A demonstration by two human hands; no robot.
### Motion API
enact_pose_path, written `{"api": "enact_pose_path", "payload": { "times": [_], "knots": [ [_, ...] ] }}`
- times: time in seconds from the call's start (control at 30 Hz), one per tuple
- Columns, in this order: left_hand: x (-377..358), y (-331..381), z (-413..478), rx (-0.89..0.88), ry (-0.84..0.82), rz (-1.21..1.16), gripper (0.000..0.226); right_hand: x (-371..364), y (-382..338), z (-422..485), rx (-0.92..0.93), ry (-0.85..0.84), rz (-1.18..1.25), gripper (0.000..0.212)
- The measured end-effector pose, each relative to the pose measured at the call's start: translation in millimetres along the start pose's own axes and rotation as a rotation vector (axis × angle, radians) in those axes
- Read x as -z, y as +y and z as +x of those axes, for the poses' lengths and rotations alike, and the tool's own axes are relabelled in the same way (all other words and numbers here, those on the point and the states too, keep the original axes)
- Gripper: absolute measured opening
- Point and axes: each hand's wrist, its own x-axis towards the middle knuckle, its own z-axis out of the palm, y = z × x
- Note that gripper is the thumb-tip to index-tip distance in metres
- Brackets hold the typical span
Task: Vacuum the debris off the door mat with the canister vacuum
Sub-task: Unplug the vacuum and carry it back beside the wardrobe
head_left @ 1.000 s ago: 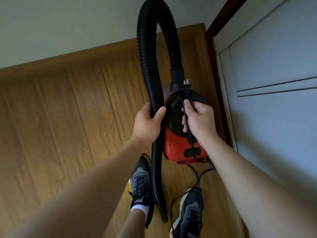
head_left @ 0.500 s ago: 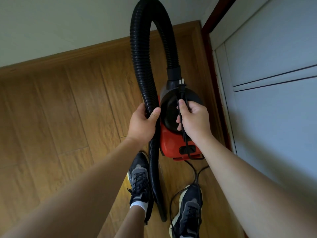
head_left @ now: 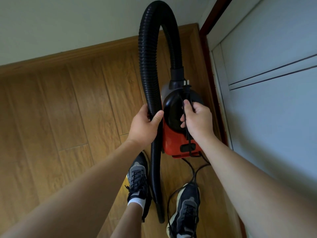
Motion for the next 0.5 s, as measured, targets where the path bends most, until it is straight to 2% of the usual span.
{"api": "enact_pose_path", "payload": {
  "times": [0.5],
  "knots": [
    [-5.5, 1.7, -36.7, -0.096, 0.007, 0.132, 0.037, 14.2, 8.6, -8.6, 0.019, 0.005, -0.08, 0.034]
  ]
}}
